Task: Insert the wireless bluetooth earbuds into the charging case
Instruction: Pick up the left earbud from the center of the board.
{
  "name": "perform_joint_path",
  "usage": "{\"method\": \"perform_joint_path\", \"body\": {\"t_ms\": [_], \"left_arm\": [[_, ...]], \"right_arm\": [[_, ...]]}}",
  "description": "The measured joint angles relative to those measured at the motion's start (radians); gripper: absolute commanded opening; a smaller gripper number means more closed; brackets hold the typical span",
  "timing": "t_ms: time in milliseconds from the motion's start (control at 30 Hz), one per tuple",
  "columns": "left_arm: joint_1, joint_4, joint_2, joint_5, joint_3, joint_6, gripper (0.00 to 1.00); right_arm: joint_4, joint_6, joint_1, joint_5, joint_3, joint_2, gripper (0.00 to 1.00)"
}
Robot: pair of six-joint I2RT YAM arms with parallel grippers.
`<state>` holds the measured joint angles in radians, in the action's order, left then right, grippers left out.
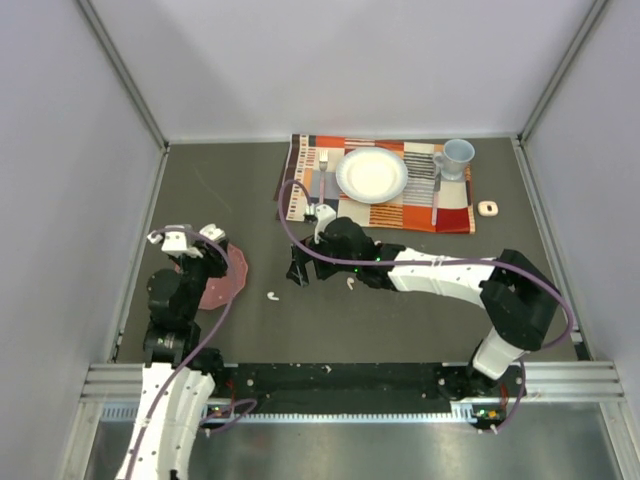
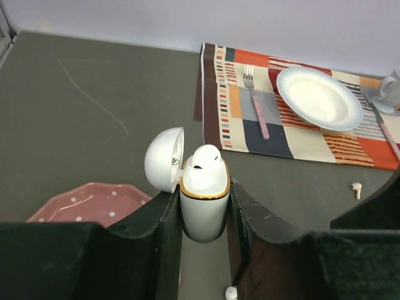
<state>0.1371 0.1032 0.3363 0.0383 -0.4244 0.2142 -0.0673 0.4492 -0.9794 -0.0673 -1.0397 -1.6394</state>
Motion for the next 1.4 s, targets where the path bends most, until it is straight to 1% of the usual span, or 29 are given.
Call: {"method": "perform_joint_path", "body": {"t_ms": [67,100,167,300,467,567,667,867,933,1167,1400], "left_arm": [[-0.118,-0.033,0.024,0.095,0.016,0.037,0.00],[-0.160,-0.045,0.032,0.134,0.020,0.054,0.00],[-0.215,-0.060,0.037,0.193,0.021,0.080,0.00],[-0.259,-0.081,0.035,0.270,0.018,0.101,0.00],[-0.274,-0.072,0.032,0.321,-0.010,0.101,0.00],[-0.274,-0.040,0.020,0.322,-0.038,0.098,0.00],[-0.274,-0.015,0.008,0.316,-0.061,0.093,0.00],[-0.274,0.015,0.008,0.309,-0.074,0.083,0.00],[-0.274,0.032,0.008,0.308,-0.077,0.078,0.00],[-0.274,0.041,0.006,0.304,-0.080,0.071,0.00],[-0.274,0.041,0.006,0.304,-0.080,0.071,0.00]], "right_arm": [[-0.001,0.001,0.000,-0.001,0.000,0.000,0.93],[-0.004,0.001,0.000,-0.002,0.000,0.000,0.92],[-0.007,0.000,-0.002,-0.003,-0.002,-0.004,0.89],[0.022,-0.011,-0.023,-0.008,-0.072,-0.080,0.86],[0.050,-0.039,-0.070,0.000,-0.157,-0.185,0.81],[0.064,-0.048,-0.087,-0.002,-0.185,-0.229,0.76],[0.074,-0.055,-0.095,0.000,-0.204,-0.263,0.74],[0.085,-0.057,-0.116,0.010,-0.248,-0.321,0.72],[0.093,-0.058,-0.125,0.014,-0.273,-0.344,0.69],[0.125,-0.088,-0.144,0.030,-0.340,-0.409,0.65],[0.145,-0.110,-0.159,0.046,-0.358,-0.441,0.60]]}}
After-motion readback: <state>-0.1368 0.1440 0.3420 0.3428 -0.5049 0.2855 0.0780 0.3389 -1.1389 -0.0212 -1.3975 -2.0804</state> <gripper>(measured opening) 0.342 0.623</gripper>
